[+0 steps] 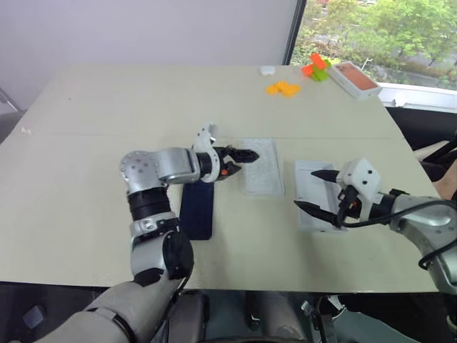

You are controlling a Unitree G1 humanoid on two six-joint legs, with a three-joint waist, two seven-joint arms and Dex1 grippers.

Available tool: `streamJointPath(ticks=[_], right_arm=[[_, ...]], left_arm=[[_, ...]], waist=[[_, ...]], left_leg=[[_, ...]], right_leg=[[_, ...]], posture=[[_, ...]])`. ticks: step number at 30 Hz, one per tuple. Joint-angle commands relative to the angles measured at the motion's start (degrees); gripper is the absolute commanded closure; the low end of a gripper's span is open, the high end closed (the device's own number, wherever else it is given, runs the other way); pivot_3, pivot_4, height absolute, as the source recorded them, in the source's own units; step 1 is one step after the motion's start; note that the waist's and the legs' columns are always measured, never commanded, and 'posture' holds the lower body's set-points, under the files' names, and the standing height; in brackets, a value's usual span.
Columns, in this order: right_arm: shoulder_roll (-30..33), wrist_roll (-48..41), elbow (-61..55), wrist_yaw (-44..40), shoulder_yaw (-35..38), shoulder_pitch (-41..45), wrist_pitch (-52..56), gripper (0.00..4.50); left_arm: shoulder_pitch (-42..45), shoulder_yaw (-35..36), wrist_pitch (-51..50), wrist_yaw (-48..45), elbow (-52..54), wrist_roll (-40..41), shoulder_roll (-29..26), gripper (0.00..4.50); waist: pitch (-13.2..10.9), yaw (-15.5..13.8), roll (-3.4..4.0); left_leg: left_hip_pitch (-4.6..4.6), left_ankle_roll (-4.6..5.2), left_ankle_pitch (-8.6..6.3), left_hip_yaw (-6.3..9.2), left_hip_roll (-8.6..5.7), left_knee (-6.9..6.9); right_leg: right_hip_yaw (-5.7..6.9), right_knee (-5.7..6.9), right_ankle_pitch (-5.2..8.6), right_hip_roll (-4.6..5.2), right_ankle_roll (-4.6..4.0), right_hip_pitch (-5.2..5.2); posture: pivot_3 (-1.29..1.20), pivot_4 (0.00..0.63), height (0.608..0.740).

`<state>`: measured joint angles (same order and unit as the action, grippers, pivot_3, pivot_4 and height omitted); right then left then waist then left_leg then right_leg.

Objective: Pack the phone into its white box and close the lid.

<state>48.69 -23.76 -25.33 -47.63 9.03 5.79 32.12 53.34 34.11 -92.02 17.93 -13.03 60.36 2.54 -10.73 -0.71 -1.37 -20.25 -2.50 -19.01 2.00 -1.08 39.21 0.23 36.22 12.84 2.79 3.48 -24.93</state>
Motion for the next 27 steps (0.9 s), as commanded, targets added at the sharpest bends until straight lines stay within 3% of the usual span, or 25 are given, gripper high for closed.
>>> streamJointPath(ticks=[1,3,6,11,13,15,20,27], right_arm=[[-0.2,-0.2,-0.4,0.0,0.0,1.7,-0.7,0.00],[-0.9,-1.1,-0.4,0.3,-0.2,2.8,0.0,0.00],[-3.9,-2.0,-0.7,2.7,-2.4,5.8,2.7,0.80],[-9.9,3.3,1.9,9.6,-10.5,12.6,6.9,3.39],[-12.1,5.1,3.4,12.4,-13.3,15.4,10.0,4.39],[-13.6,8.6,6.4,14.7,-16.9,18.1,11.3,4.45],[-16.6,14.4,12.7,16.7,-22.8,23.0,9.5,4.45],[-20.7,19.2,22.1,17.5,-26.7,28.7,10.4,4.45]], left_arm=[[-1.0,-3.9,-0.5,-1.0,4.5,5.9,-3.6,0.77],[-1.8,-4.6,-0.5,-1.8,6.8,5.7,-6.3,0.77],[-6.3,-8.7,6.7,-5.5,12.5,-1.8,-13.4,0.72],[-21.2,-26.1,36.9,-21.5,25.0,-23.8,-28.9,0.72],[-26.7,-31.1,44.6,-28.4,26.1,-29.2,-33.9,0.72],[-32.1,-33.3,51.1,-34.9,27.0,-32.1,-37.2,0.72],[-39.9,-32.2,58.2,-44.0,28.2,-33.2,-39.3,0.72],[-43.6,-29.4,56.6,-49.6,31.2,-28.6,-37.7,0.72]], waist=[[0.0,0.0,0.00],[0.0,0.0,0.01],[0.0,0.6,0.01],[0.0,1.5,0.06],[0.0,1.3,0.10],[0.0,1.0,0.11],[0.0,0.2,0.10],[0.0,0.4,0.12]], left_leg=[[0.00,0.00,0.00,0.00,0.00,0.00],[0.00,0.00,0.00,0.01,0.00,0.00],[0.00,-0.01,0.00,0.01,0.00,0.00],[0.14,-0.20,0.11,-0.14,0.26,-0.10],[0.08,-0.26,0.14,-0.16,0.37,-0.10],[0.00,-0.24,0.16,-0.14,0.48,-0.08],[-0.17,0.57,-0.05,-0.23,0.44,-0.02],[-0.16,0.67,-0.10,-0.26,0.47,-0.03]], right_leg=[[0.00,0.00,0.00,0.00,0.00,0.00],[0.00,0.00,0.00,0.00,0.00,-0.01],[0.00,0.01,0.00,-0.01,-0.01,-0.01],[-0.12,0.05,-0.07,-0.10,-0.14,-0.06],[-0.11,0.02,-0.13,-0.17,-0.26,-0.10],[-0.08,0.02,-0.14,-0.15,-0.30,-0.14],[-0.06,-0.09,-0.17,-0.11,-0.40,-0.19],[-0.05,-0.09,-0.19,-0.12,-0.35,-0.21]], posture=[[0.00,0.150,0.740],[0.00,0.150,0.740],[0.00,0.150,0.740],[0.00,0.150,0.740],[0.00,0.150,0.740],[0.00,0.150,0.740],[0.00,0.150,0.740],[0.00,0.150,0.740]])
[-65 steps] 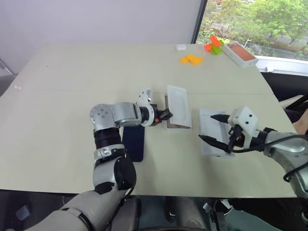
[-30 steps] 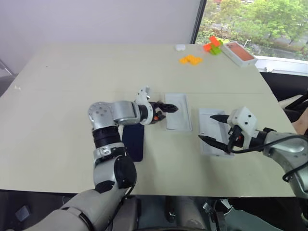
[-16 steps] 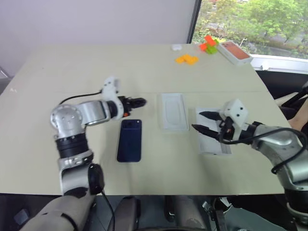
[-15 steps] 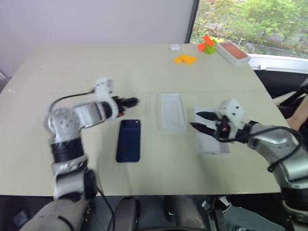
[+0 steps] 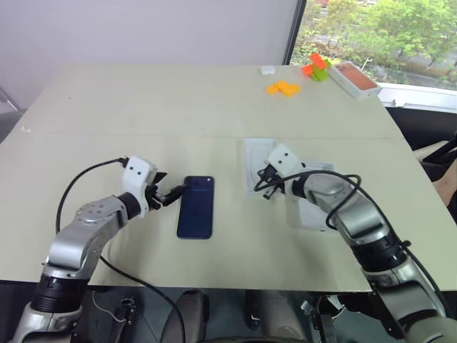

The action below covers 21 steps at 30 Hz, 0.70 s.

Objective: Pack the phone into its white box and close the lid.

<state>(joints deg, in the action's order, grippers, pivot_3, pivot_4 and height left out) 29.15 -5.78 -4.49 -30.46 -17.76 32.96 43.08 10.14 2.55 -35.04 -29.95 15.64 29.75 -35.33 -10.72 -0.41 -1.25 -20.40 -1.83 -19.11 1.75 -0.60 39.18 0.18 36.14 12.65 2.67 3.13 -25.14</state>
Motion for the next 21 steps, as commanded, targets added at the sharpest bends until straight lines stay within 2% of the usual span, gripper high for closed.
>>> streamJointPath(ticks=[1,7,13,18,21], right_arm=[[-1.6,1.6,2.5,-0.1,-0.4,2.1,-0.4,4.45],[-2.2,2.6,4.7,-2.4,-1.3,3.2,1.7,4.45],[-1.1,3.5,3.0,-4.3,-2.1,2.3,3.7,4.45],[-1.6,2.8,0.2,-4.5,1.0,2.4,-0.4,4.45],[1.0,1.5,-4.5,-6.5,3.9,1.1,-1.7,4.45]], left_arm=[[-1.0,2.1,-0.2,-2.6,3.3,2.2,-0.1,0.72],[-4.4,2.5,-1.1,-7.4,7.6,4.6,-1.4,0.72],[-5.2,1.1,-0.7,-8.6,8.7,2.8,-2.1,0.72],[-4.5,0.6,-0.5,-8.4,8.8,2.6,-1.1,0.72],[-4.7,0.1,0.2,-8.9,9.7,1.8,-1.2,0.72]], waist=[[0.0,0.2,0.00],[0.0,1.1,0.00],[0.0,1.1,0.02],[0.0,1.2,0.02],[0.0,1.1,0.05]], left_leg=[[0.00,0.02,-0.01,0.00,0.01,-0.01],[0.01,0.07,-0.04,0.00,0.05,-0.01],[0.06,0.07,-0.04,0.00,0.08,-0.01],[0.06,0.07,-0.04,-0.01,0.08,-0.01],[0.00,0.07,-0.04,0.00,0.08,-0.01]], right_leg=[[0.00,0.01,0.00,0.00,0.00,0.00],[0.01,0.03,-0.01,0.00,0.01,-0.02],[0.01,0.05,0.00,-0.09,0.01,0.02],[0.01,0.05,0.00,-0.09,0.01,0.02],[0.01,0.05,-0.01,-0.09,0.01,-0.04]], posture=[[0.00,0.150,0.740],[0.00,0.150,0.740],[0.00,0.150,0.740],[0.00,0.150,0.740],[0.00,0.150,0.740]])
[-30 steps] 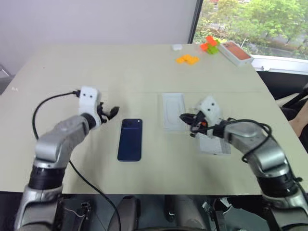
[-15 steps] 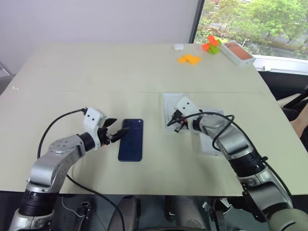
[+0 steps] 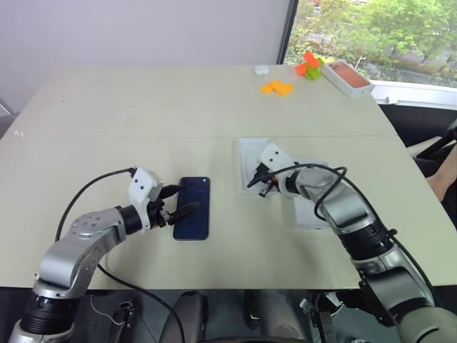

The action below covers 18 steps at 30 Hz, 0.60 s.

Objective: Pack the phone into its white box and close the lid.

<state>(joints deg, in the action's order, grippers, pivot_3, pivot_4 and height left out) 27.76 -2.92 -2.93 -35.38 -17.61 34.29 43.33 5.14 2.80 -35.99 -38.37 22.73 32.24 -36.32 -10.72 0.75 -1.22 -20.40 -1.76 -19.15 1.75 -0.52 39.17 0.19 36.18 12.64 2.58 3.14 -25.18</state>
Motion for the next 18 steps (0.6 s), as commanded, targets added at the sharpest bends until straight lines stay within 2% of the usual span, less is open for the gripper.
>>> streamJointPath(ticks=[1,6,11,18], right_arm=[[3.5,-1.9,-7.7,-2.5,4.8,-0.9,-2.1,4.45],[11.7,-6.4,-18.1,-9.6,11.6,-8.7,-7.2,4.45],[17.1,-8.7,-21.2,-12.2,15.6,-13.8,-6.5,4.45],[16.8,-13.2,-24.3,-13.0,17.6,-16.2,-5.2,4.45]], left_arm=[[0.2,-0.1,1.2,-0.4,2.9,-0.7,-0.2,0.72],[-0.6,1.4,0.7,0.5,3.6,-0.5,0.2,0.72],[-1.4,1.2,1.4,0.6,3.1,-1.7,0.3,0.72],[-2.7,6.2,1.7,3.7,1.0,-2.2,1.4,0.72]], waist=[[0.0,-0.1,0.02],[0.0,-0.2,0.01],[0.0,0.1,0.01],[0.0,0.1,0.01]], left_leg=[[-0.01,0.00,0.00,0.00,0.00,0.00],[-0.03,0.14,-0.08,0.00,-0.04,-0.01],[0.04,0.18,-0.10,-0.09,0.01,-0.01],[0.15,0.19,-0.09,-0.07,0.16,0.02]], right_leg=[[0.00,-0.01,0.00,0.01,0.00,-0.01],[0.01,-0.06,0.00,0.05,0.01,0.02],[-0.01,-0.06,0.01,0.03,0.02,0.03],[0.00,-0.01,0.01,-0.15,0.00,0.11]], posture=[[0.00,0.150,0.740],[0.00,0.150,0.740],[0.00,0.150,0.740],[0.00,0.150,0.740]])
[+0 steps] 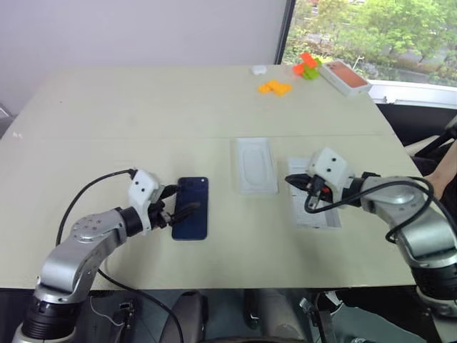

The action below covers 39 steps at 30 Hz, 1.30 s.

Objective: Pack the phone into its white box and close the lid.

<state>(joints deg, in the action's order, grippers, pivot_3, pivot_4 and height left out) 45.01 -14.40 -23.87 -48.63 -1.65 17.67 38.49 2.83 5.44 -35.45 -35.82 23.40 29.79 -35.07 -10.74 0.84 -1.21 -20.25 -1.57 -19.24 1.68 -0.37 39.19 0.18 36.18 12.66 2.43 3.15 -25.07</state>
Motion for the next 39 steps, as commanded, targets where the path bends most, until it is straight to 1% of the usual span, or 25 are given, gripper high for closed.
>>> streamJointPath(ticks=[1,5,7,8,10,13,16,17,21,24,29,33,36,37,38,39], right_arm=[[-0.8,-2.1,-3.9,0.5,1.5,0.4,-0.4,4.45],[-2.0,-3.8,-6.6,0.5,-0.2,0.3,-0.2,4.45],[-3.7,-4.2,-6.8,1.8,-2.9,1.3,2.2,4.45],[-4.4,-3.8,-7.0,2.3,-4.1,1.4,2.1,4.22],[-5.0,-4.0,-7.1,1.9,-5.6,1.5,2.2,3.58],[-5.9,-4.6,-6.7,2.0,-7.4,2.6,3.7,2.05],[-5.9,-2.8,-7.0,2.2,-10.2,2.9,2.2,0.45],[-6.0,-1.9,-6.8,2.6,-11.0,3.2,1.4,0.04],[-5.7,0.7,-5.5,3.1,-13.3,3.8,-0.7,0.04],[-5.3,2.0,-3.6,3.3,-13.6,4.7,0.0,0.04],[-3.4,4.3,1.9,1.7,-13.7,7.0,-0.6,0.04],[-3.3,5.6,6.9,0.3,-14.3,7.6,-2.9,0.04],[-2.5,6.7,8.7,-1.6,-15.0,7.4,-5.6,0.79],[-2.4,6.8,9.1,-2.2,-15.0,7.4,-6.3,1.28],[-2.4,6.9,9.4,-2.7,-15.0,7.5,-6.8,1.63],[-2.3,7.2,9.7,-3.2,-15.2,7.5,-7.4,2.14]], left_arm=[[-0.7,4.3,1.1,1.3,0.2,0.2,0.0,0.72],[-2.8,7.4,0.1,0.9,0.0,0.8,-1.1,0.72],[-3.6,10.0,-2.1,1.7,-0.6,2.9,-0.7,0.72],[-3.9,11.0,-2.7,2.3,-0.8,3.3,-0.5,0.48],[-4.4,12.1,-3.9,2.9,-0.9,3.9,-0.4,0.00],[-5.0,13.1,-5.2,3.4,-0.2,5.2,-0.1,0.00],[-5.1,13.8,-7.4,4.6,0.2,6.6,0.2,0.00],[-5.0,13.9,-7.5,5.0,0.1,6.5,0.3,0.00],[-5.0,13.9,-8.2,5.2,0.2,7.1,0.1,0.00],[-5.3,13.4,-8.5,5.0,0.4,7.1,-0.1,0.00],[-6.2,11.4,-8.6,2.9,2.6,7.9,-0.6,0.00],[-6.9,9.6,-8.0,1.9,4.0,7.0,-1.2,0.00],[-6.9,9.7,-8.0,2.2,3.9,7.0,-1.0,0.00],[-6.9,9.7,-8.1,2.3,3.9,7.1,-0.9,0.00],[-6.9,9.8,-8.1,2.4,3.9,7.1,-0.8,0.00],[-7.0,9.8,-8.1,2.5,3.9,7.1,-0.8,0.00]], waist=[[0.0,0.0,0.00],[0.0,-0.1,0.01],[0.0,-0.1,-0.01],[0.0,-0.1,-0.01],[0.0,-0.1,-0.01],[0.0,-0.3,0.00],[0.0,-0.2,-0.01],[0.0,-0.2,-0.01],[0.0,-0.2,-0.01],[0.0,-0.2,-0.01],[0.0,-0.2,-0.01],[0.0,-0.2,0.00],[0.0,-0.1,0.00],[0.0,-0.1,0.00],[0.0,-0.1,0.00],[0.0,-0.1,0.00]], left_leg=[[0.00,0.00,0.00,0.00,0.03,0.00],[-0.04,0.00,0.00,0.02,0.05,0.00],[-0.06,0.00,0.00,0.01,0.01,0.00],[-0.06,0.00,0.00,0.01,0.00,0.00],[-0.06,0.00,0.00,0.00,-0.01,0.01],[-0.08,0.00,0.00,0.03,-0.03,0.01],[-0.07,0.00,0.00,0.02,-0.05,0.01],[-0.07,0.00,0.00,0.02,-0.05,0.01],[-0.07,0.00,0.00,0.03,-0.04,0.01],[-0.07,-0.01,0.00,0.02,-0.04,0.01],[-0.07,-0.01,0.00,0.01,-0.05,0.02],[-0.07,-0.01,0.00,0.01,-0.05,0.00],[-0.08,-0.01,0.00,0.01,-0.04,0.00],[-0.07,-0.01,0.00,0.01,-0.04,0.00],[-0.07,-0.01,0.00,0.01,-0.04,0.00],[-0.07,-0.01,0.00,0.00,-0.04,0.00]], right_leg=[[0.00,0.00,0.00,0.00,0.00,0.00],[0.00,-0.02,0.00,0.01,0.00,-0.03],[0.00,-0.04,0.00,0.04,0.00,-0.03],[0.01,-0.04,0.00,0.07,0.00,-0.02],[0.00,-0.04,0.00,0.12,0.00,-0.02],[0.01,-0.04,0.00,0.11,0.00,-0.03],[0.01,-0.05,0.00,0.15,0.00,-0.02],[0.01,-0.05,0.00,0.15,0.00,-0.02],[0.01,-0.04,0.00,0.14,0.00,-0.04],[0.01,-0.04,0.00,0.14,-0.01,-0.04],[0.00,-0.04,0.00,0.15,-0.01,-0.04],[0.00,-0.05,0.00,0.14,-0.02,-0.04],[0.00,-0.05,0.00,0.14,-0.02,-0.04],[0.00,-0.05,0.00,0.14,-0.02,-0.04],[0.00,-0.05,0.00,0.14,-0.01,-0.04],[0.00,-0.04,0.00,0.13,-0.01,-0.04]], posture=[[0.00,0.150,0.740],[0.00,0.150,0.740],[0.00,0.150,0.740],[0.00,0.150,0.740],[0.00,0.150,0.740],[0.00,0.150,0.740],[0.00,0.150,0.740],[0.00,0.150,0.740],[0.00,0.150,0.740],[0.00,0.150,0.740],[0.00,0.150,0.740],[0.00,0.150,0.740],[0.00,0.150,0.740],[0.00,0.150,0.740],[0.00,0.150,0.740],[0.00,0.150,0.740]])
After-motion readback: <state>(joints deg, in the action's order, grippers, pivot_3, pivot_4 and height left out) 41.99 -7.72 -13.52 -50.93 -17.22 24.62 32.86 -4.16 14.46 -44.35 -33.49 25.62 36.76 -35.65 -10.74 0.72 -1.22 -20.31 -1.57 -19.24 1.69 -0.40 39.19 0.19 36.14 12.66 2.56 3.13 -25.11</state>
